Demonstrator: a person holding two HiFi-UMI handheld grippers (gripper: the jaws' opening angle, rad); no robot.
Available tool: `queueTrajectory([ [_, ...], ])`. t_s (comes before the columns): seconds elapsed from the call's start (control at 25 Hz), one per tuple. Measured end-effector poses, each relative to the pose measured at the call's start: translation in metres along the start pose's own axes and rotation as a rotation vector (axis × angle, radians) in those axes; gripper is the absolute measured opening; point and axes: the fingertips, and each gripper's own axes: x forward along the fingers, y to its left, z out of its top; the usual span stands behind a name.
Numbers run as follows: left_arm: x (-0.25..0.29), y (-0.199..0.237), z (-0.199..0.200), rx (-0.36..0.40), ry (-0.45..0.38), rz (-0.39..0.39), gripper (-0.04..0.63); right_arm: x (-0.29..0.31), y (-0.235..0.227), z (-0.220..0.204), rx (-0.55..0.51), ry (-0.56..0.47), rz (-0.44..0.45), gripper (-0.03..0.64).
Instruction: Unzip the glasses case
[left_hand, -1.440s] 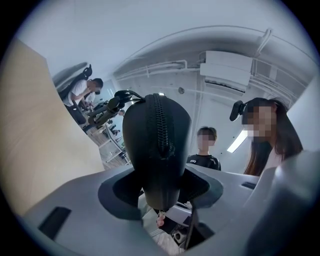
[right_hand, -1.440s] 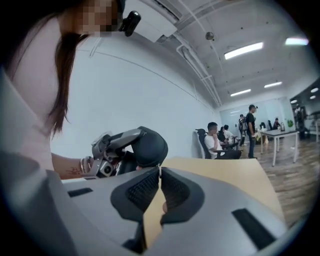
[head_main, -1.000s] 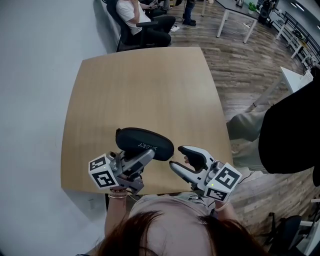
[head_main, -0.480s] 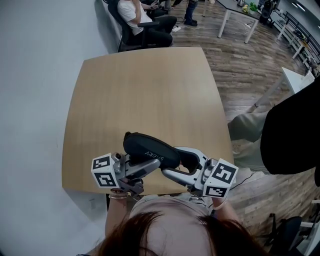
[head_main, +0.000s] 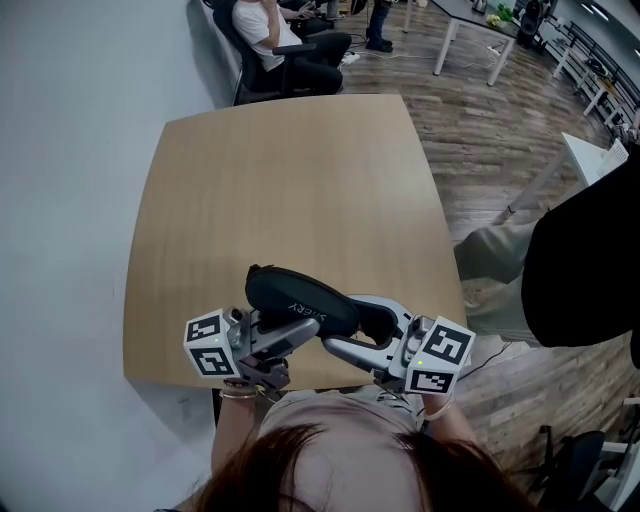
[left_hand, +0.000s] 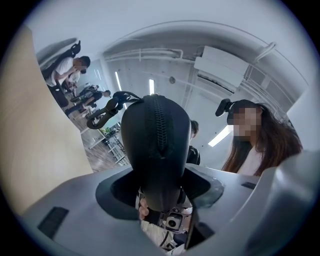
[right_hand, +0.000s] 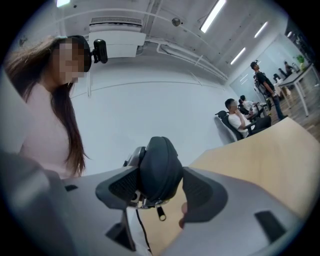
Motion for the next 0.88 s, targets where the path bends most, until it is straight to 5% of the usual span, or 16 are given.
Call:
queueTrajectory([
  [0.88, -0.003, 0.01, 0.015, -0.039, -0.15, 0.032, 0.258, -0.001, -0.003, -0.002, 0.017, -0.045, -0.045, 0.284],
])
